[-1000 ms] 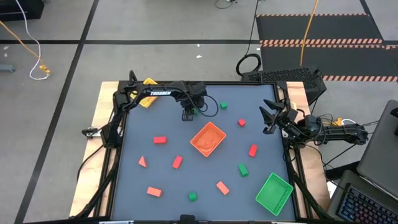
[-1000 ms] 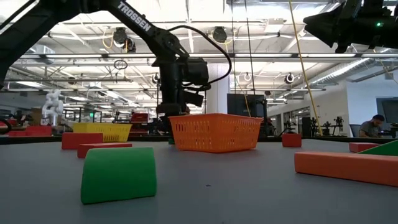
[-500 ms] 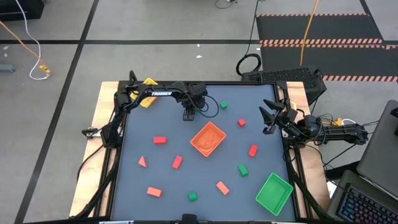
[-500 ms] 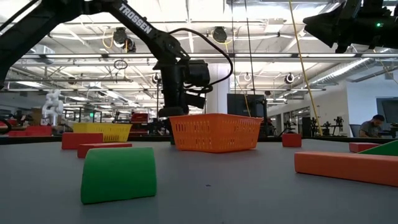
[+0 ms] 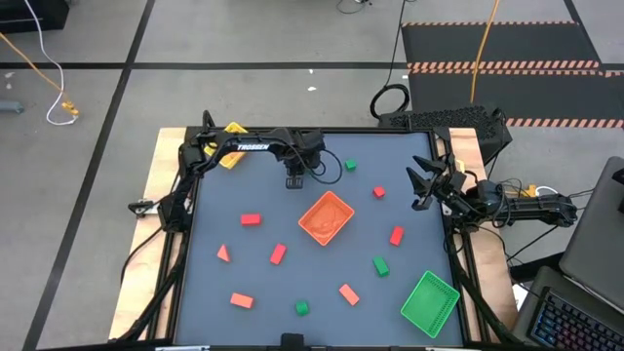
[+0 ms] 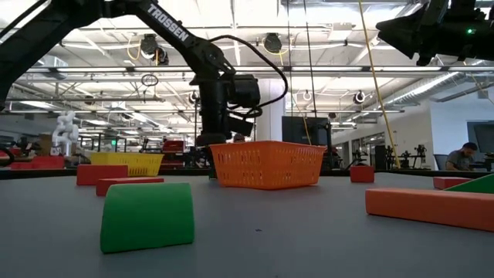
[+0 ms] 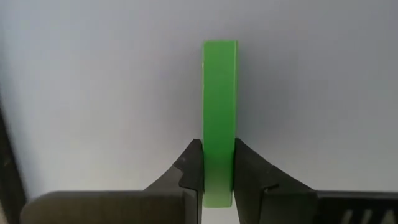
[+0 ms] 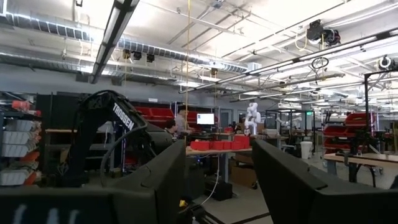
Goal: Sort & place blocks by color
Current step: Put the green block into the orange bin
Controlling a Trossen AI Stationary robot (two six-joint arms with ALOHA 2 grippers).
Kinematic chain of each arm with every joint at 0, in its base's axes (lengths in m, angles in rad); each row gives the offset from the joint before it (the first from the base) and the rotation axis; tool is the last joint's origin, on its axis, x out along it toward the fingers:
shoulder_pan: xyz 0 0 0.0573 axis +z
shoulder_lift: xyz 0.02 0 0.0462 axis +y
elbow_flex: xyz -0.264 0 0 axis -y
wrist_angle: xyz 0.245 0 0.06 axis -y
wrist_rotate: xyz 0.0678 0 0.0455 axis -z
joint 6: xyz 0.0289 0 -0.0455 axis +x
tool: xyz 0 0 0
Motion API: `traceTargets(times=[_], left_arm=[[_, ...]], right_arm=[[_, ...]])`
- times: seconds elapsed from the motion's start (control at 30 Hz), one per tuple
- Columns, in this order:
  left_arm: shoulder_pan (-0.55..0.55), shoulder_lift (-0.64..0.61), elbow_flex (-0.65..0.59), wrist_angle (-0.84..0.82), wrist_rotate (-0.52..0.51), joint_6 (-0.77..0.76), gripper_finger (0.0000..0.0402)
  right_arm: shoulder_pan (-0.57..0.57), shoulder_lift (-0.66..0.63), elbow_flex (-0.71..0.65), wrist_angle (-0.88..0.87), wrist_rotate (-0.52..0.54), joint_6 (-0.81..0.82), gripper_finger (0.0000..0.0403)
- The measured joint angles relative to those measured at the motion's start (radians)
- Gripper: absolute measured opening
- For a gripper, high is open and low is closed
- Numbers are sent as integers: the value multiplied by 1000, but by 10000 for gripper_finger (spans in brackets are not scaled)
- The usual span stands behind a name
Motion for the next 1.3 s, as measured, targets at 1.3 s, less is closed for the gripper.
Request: traceTargets(times=[1.3], left_arm=[[-351, -159, 5, 176, 0, -704, 48]], right_arm=[[0, 0, 0, 1, -1, -1, 183]])
